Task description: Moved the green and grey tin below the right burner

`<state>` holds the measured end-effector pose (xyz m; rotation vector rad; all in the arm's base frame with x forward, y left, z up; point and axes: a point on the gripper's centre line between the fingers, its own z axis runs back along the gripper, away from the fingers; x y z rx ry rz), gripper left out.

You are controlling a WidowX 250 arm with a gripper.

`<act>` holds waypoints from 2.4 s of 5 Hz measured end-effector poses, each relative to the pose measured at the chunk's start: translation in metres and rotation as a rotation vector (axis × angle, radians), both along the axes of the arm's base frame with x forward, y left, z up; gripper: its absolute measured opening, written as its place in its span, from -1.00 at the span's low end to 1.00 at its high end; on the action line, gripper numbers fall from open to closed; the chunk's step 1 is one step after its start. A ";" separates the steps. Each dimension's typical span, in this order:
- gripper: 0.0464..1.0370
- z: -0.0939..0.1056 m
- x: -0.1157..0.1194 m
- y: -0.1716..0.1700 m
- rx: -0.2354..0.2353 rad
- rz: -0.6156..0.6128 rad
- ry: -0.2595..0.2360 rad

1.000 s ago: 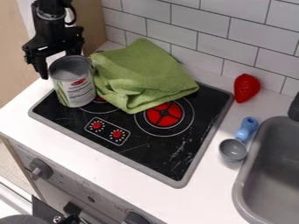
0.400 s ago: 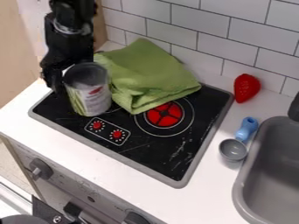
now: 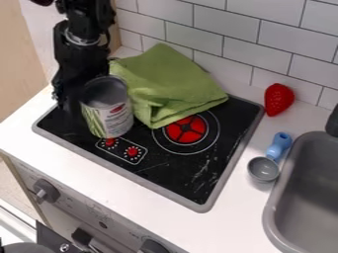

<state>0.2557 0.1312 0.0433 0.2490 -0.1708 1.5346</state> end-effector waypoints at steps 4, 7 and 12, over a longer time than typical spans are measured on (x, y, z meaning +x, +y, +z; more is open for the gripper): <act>0.92 -0.006 0.003 -0.055 -0.037 0.037 -0.098; 0.92 -0.005 0.008 -0.095 -0.018 0.033 -0.123; 0.92 0.049 -0.007 -0.022 0.099 -0.227 -0.174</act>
